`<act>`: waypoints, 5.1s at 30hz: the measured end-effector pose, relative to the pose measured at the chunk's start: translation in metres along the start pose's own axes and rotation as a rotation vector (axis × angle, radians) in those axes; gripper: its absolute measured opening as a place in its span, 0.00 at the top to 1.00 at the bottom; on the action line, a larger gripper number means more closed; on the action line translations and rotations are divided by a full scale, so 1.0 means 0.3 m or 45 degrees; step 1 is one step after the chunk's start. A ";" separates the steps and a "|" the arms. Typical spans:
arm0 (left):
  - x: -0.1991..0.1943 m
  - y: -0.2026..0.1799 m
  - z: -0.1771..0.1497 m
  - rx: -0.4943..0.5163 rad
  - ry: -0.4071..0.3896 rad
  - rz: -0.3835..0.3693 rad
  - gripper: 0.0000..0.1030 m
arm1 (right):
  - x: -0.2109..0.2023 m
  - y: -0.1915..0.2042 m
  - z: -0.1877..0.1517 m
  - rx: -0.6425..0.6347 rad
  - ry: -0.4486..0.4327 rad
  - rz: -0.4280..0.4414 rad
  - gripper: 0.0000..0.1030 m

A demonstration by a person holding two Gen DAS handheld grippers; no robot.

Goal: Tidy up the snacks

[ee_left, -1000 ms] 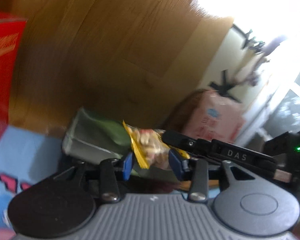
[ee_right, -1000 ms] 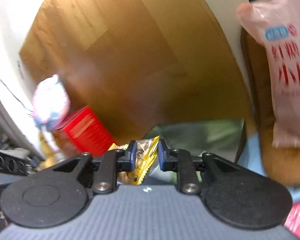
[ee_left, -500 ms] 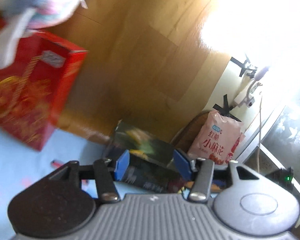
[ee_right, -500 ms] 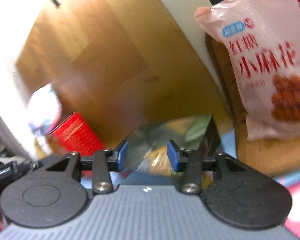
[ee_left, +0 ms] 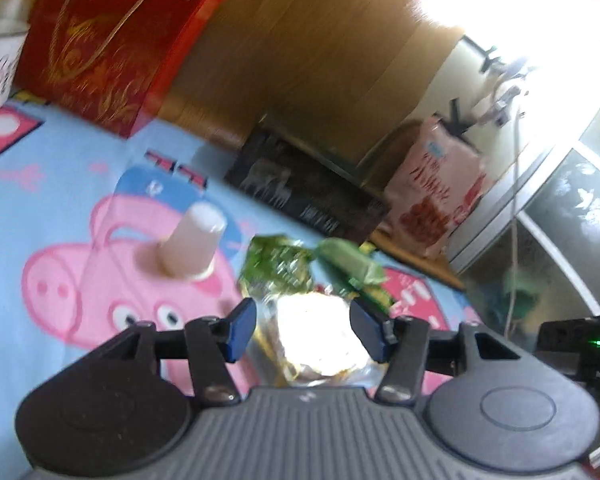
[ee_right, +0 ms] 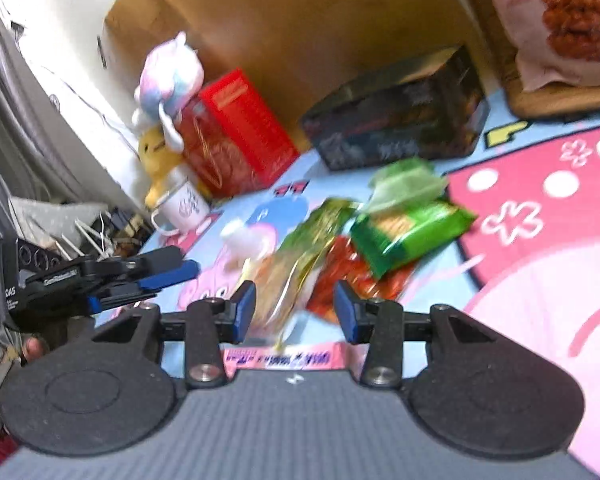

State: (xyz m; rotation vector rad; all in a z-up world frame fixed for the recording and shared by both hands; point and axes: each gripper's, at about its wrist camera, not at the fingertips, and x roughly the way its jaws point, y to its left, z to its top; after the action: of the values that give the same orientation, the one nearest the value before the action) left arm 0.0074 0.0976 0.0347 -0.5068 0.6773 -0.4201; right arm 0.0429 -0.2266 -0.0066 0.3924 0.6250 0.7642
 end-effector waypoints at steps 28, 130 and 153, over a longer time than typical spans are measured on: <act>0.069 -0.069 -0.109 0.135 0.034 0.217 0.40 | 0.094 0.106 -0.101 -0.377 -0.075 -0.081 0.48; 0.068 -0.069 -0.139 0.174 -0.035 0.180 0.33 | 0.123 0.137 -0.112 -0.461 -0.056 -0.141 0.37; 0.068 -0.069 -0.140 0.174 -0.036 0.178 0.33 | 0.124 0.137 -0.111 -0.460 -0.054 -0.140 0.37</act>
State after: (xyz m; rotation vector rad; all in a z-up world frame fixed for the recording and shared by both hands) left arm -0.0110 0.0576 0.0085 -0.3329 0.6477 -0.3248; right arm 0.0207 -0.1682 -0.0236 0.0418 0.4525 0.7440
